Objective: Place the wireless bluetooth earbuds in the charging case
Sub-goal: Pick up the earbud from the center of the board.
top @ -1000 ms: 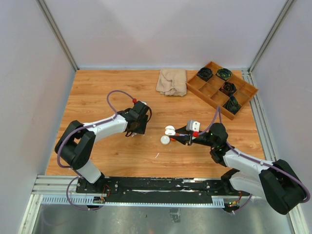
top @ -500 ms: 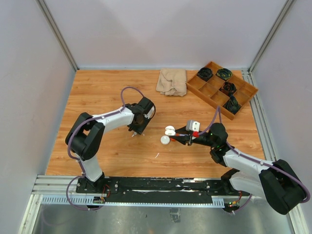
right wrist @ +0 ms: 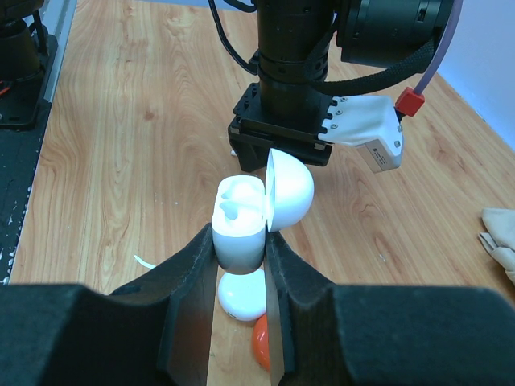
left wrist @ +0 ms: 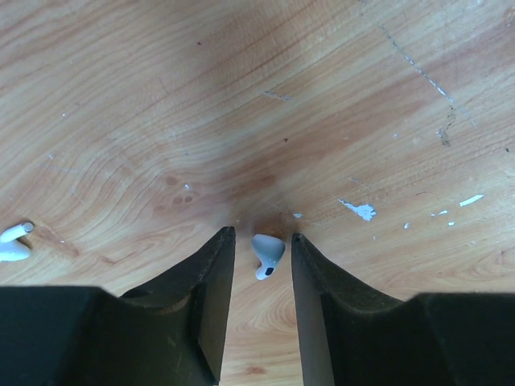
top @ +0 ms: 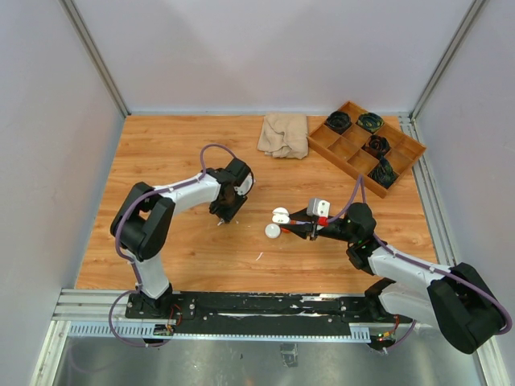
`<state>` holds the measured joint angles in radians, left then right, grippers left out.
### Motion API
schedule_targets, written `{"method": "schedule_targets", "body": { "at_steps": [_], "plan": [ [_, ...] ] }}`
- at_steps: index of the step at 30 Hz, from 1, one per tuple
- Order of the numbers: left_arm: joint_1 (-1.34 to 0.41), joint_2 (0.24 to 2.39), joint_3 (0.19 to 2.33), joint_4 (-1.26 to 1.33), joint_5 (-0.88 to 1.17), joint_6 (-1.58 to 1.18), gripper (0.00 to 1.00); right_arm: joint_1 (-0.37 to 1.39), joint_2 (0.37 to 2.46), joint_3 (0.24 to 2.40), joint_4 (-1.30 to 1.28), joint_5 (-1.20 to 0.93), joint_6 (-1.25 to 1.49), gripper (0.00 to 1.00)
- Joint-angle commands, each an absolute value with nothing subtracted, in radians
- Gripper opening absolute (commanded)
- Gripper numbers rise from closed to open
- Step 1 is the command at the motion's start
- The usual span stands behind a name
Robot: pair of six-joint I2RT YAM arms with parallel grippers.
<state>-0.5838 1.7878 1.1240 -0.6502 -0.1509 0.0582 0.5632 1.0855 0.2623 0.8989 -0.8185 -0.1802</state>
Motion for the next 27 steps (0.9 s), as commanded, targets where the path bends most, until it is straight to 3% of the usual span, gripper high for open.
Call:
{"method": "schedule_targets", "body": {
  "at_steps": [1,5,22,27],
  "plan": [
    [-0.569,1.825,1.146,-0.662,-0.113,0.077,0.39,0.571,1.088,0.275,0.909,-0.822,-0.186,0.02],
    [-0.565,1.845,1.15,-0.684,-0.09,0.074,0.35,0.572,1.087,0.275,0.908,-0.822,-0.186,0.02],
    [-0.561,1.844,1.145,-0.739,-0.073,0.054,0.37,0.572,1.077,0.274,0.905,-0.824,-0.186,0.02],
    [-0.56,1.856,1.153,-0.739,-0.057,0.055,0.33,0.571,1.076,0.275,0.905,-0.824,-0.184,0.02]
  ]
}}
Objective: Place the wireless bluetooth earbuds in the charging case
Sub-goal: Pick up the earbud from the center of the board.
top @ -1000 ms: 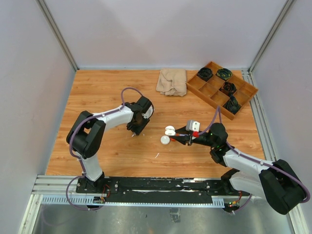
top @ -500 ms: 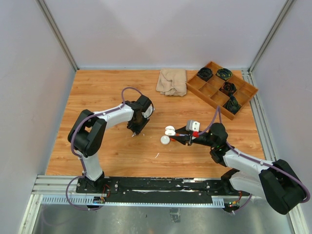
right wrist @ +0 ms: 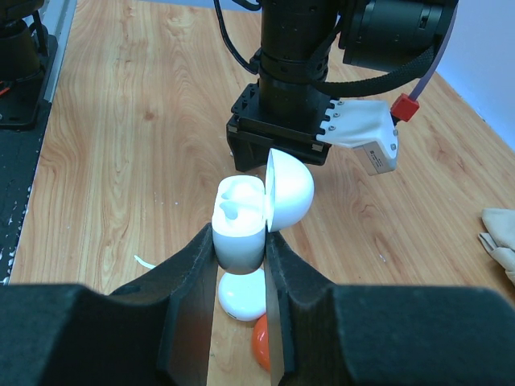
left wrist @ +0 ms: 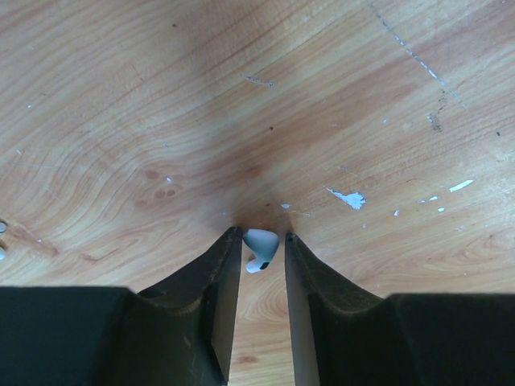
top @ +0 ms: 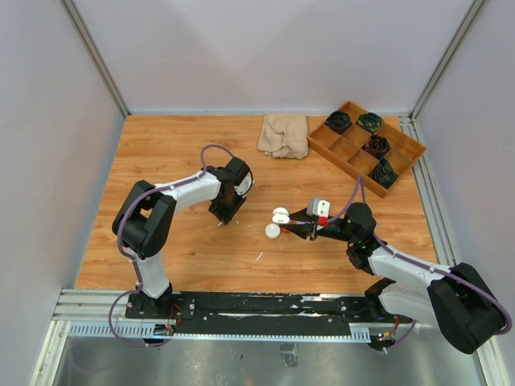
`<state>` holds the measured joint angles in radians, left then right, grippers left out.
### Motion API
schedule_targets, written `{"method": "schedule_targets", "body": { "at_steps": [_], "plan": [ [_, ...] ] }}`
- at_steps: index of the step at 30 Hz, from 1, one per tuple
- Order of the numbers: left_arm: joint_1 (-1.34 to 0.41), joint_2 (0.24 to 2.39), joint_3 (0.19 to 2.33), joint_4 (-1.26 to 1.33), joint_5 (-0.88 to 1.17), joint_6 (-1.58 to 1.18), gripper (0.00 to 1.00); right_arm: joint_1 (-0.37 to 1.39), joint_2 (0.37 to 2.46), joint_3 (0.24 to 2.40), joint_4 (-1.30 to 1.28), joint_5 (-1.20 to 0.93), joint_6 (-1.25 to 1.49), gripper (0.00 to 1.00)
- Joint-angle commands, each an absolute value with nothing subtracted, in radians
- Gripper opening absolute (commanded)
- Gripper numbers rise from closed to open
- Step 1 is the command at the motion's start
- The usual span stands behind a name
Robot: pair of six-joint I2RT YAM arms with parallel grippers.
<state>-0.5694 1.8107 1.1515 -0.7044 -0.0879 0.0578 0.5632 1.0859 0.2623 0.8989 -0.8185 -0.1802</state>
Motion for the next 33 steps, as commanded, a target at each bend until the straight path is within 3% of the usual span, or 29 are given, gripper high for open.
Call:
{"method": "schedule_targets", "body": {
  "at_steps": [1,11,21,33],
  "plan": [
    [-0.56,1.858,1.152,-0.741,-0.055,0.053,0.31,0.572,1.076,0.275,0.905,-0.824,-0.184,0.02],
    [-0.56,1.803,1.174,-0.73,-0.033,-0.024,0.18,0.572,1.076,0.273,0.924,-0.825,-0.169,0.02],
    [-0.561,1.611,1.117,-0.557,0.023,-0.225,0.18,0.584,1.062,0.265,0.962,-0.79,-0.15,0.02],
    [-0.67,1.287,0.922,-0.265,-0.103,-0.505,0.16,0.614,1.068,0.267,1.009,-0.687,-0.168,0.01]
  ]
}}
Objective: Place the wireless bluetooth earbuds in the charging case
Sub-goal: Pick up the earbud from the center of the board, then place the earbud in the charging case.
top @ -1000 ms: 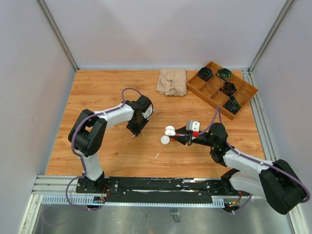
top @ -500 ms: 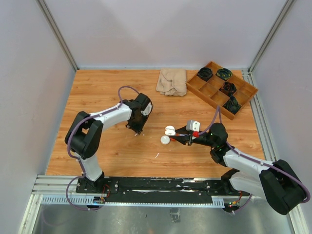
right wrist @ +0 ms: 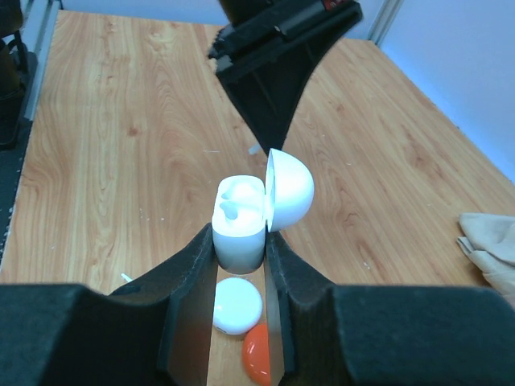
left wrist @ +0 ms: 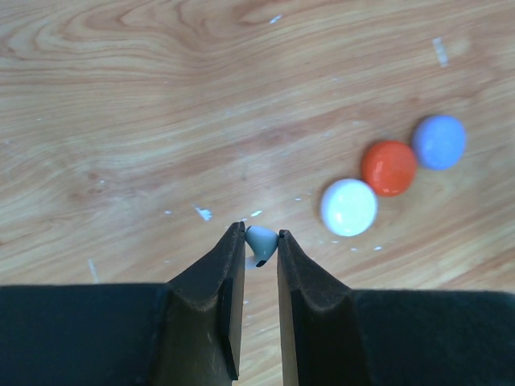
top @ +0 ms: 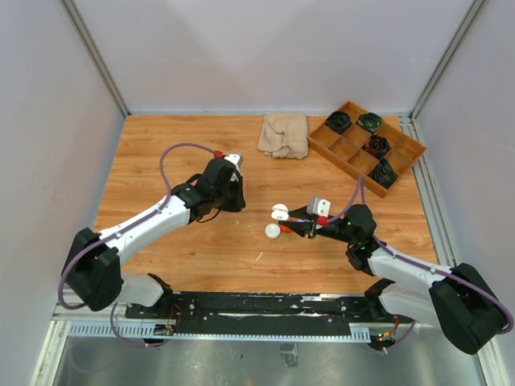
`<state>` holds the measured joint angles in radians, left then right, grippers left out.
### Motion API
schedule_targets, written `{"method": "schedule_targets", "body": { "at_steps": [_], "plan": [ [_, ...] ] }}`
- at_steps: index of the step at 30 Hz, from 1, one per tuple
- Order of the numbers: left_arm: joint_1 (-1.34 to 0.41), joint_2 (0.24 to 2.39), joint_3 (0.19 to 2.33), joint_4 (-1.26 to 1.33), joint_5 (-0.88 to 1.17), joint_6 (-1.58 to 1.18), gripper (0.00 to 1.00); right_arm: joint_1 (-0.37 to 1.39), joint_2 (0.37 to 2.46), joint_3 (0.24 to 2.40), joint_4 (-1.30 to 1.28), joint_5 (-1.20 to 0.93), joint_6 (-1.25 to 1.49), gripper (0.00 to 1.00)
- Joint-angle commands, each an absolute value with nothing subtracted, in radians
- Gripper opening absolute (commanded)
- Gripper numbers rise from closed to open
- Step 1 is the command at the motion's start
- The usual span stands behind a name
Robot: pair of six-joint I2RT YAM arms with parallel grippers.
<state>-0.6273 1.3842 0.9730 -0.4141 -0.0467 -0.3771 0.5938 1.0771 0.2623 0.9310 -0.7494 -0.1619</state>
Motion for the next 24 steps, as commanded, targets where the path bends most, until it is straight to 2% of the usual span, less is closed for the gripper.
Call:
{"method": "schedule_targets", "body": {
  "at_steps": [1,12,24],
  "plan": [
    [-0.684,1.271,0.906,-0.238,-0.118,-0.528,0.16,0.616,1.069,0.267,1.021,-0.676,-0.164,0.01],
    [-0.795,1.076,0.79,0.027,-0.205,-0.663,0.16,0.633,1.107,0.257,1.174,-0.59,-0.127,0.01],
    [-0.925,1.046,0.723,0.253,-0.32,-0.765,0.15,0.637,1.178,0.243,1.327,-0.551,-0.068,0.01]
  ]
}}
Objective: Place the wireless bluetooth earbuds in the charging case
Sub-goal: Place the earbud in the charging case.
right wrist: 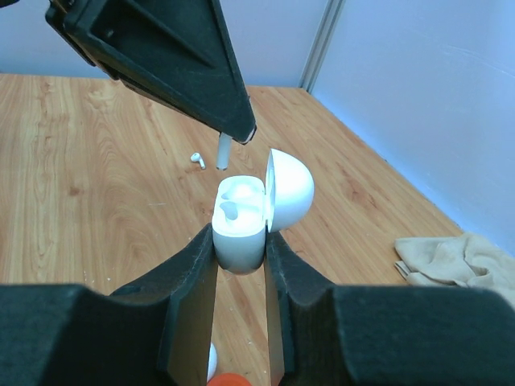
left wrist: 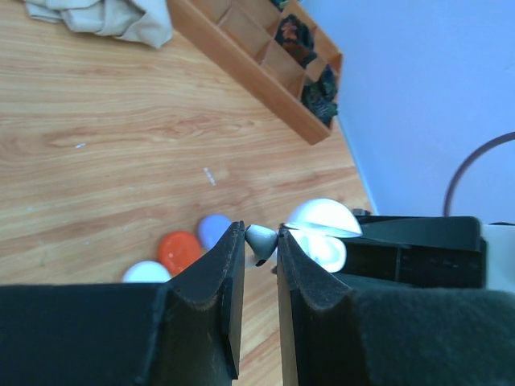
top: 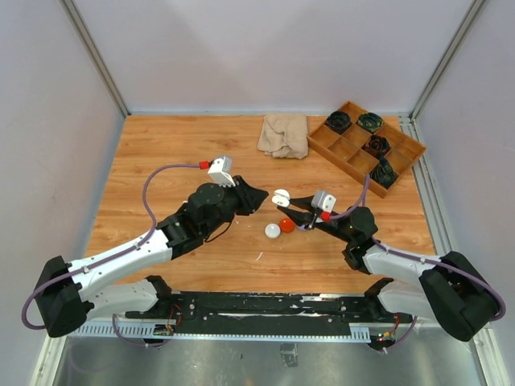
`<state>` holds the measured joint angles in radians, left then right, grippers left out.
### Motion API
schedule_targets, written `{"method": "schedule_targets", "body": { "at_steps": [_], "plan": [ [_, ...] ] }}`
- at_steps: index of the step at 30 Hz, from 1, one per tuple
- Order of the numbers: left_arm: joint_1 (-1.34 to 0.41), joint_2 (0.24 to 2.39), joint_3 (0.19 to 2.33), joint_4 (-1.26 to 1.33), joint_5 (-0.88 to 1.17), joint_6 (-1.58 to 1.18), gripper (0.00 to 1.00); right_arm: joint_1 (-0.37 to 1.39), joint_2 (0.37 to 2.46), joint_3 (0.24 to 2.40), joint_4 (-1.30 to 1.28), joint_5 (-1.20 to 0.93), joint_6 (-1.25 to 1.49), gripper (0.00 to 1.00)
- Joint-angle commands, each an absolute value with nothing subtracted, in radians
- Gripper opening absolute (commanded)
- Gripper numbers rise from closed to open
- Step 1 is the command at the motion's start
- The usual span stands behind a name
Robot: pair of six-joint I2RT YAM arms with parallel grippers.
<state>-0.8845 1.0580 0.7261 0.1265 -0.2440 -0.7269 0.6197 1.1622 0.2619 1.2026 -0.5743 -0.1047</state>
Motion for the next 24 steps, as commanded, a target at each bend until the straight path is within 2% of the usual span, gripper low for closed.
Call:
{"method": "schedule_targets", "body": {
  "at_steps": [1,24],
  "plan": [
    [-0.935,1.051,0.725,0.261,-0.334,-0.764,0.15,0.637,1.182,0.243,1.342,-0.551,-0.065,0.01],
    [-1.04,1.127,0.729,0.389,-0.455,-0.76,0.14,0.637,1.232,0.216,1.487,-0.535,-0.017,0.01]
  ]
}}
